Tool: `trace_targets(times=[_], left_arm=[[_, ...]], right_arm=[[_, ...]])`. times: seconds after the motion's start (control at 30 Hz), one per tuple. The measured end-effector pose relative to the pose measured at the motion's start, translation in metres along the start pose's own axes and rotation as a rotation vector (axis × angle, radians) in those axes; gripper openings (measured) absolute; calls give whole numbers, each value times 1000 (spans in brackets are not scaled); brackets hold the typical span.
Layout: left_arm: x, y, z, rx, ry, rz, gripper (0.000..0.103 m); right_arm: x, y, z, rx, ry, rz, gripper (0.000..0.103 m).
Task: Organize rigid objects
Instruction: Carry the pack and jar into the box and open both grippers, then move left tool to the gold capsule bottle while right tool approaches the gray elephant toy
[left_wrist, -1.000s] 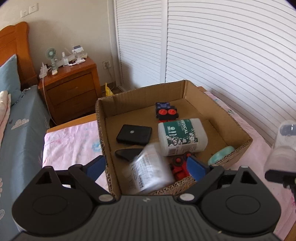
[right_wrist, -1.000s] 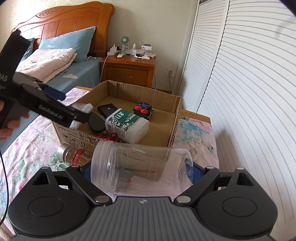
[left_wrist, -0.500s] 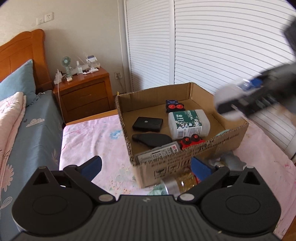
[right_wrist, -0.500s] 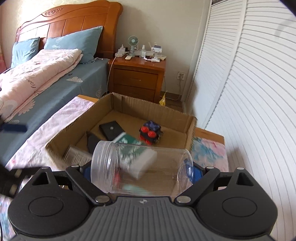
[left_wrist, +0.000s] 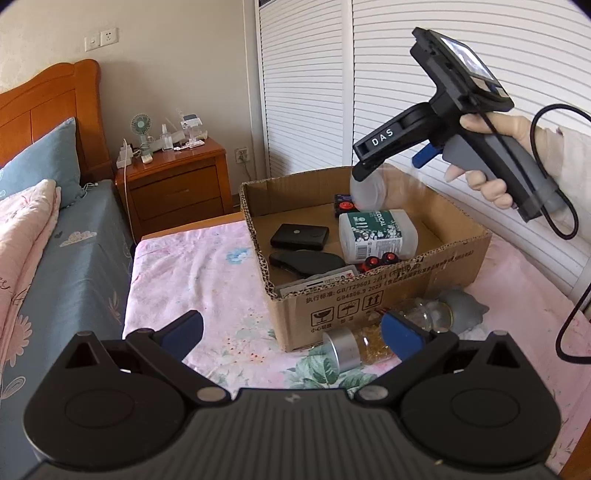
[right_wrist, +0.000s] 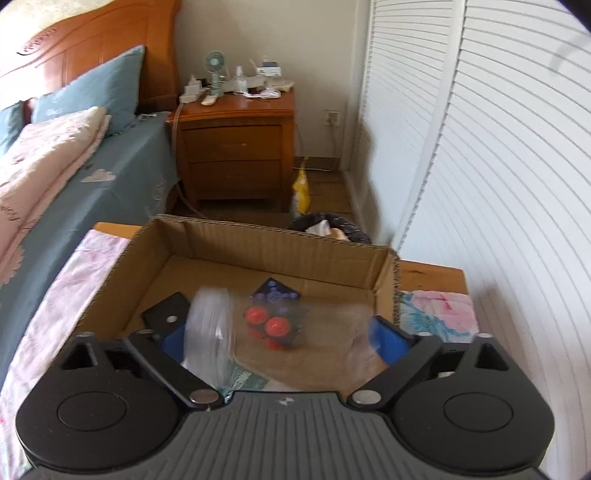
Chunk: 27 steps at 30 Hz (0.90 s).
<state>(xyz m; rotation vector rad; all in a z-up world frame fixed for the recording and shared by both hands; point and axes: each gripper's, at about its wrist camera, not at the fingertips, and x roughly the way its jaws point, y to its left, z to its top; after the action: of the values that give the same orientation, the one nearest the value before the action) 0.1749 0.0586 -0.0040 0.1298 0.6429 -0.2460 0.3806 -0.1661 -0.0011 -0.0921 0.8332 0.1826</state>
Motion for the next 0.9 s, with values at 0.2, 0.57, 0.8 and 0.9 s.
trace_targets(times=[0.2,0.57,0.8,0.9], left_arm=[[0,1,-2,-14,9,-4,102],[-2,1,-14,-52,41,35,102],[-3,3,-24,-93,72,54,102],[-2,3,-29,-105,91,69,102]], right_arm=[[-14,3,-9,-21,8,-5,103],[-74,14,-61,-25,-29,8,103],[-90,22,-118,15,-40,-5,103],[-90,25,-140,42,-49,5,103]])
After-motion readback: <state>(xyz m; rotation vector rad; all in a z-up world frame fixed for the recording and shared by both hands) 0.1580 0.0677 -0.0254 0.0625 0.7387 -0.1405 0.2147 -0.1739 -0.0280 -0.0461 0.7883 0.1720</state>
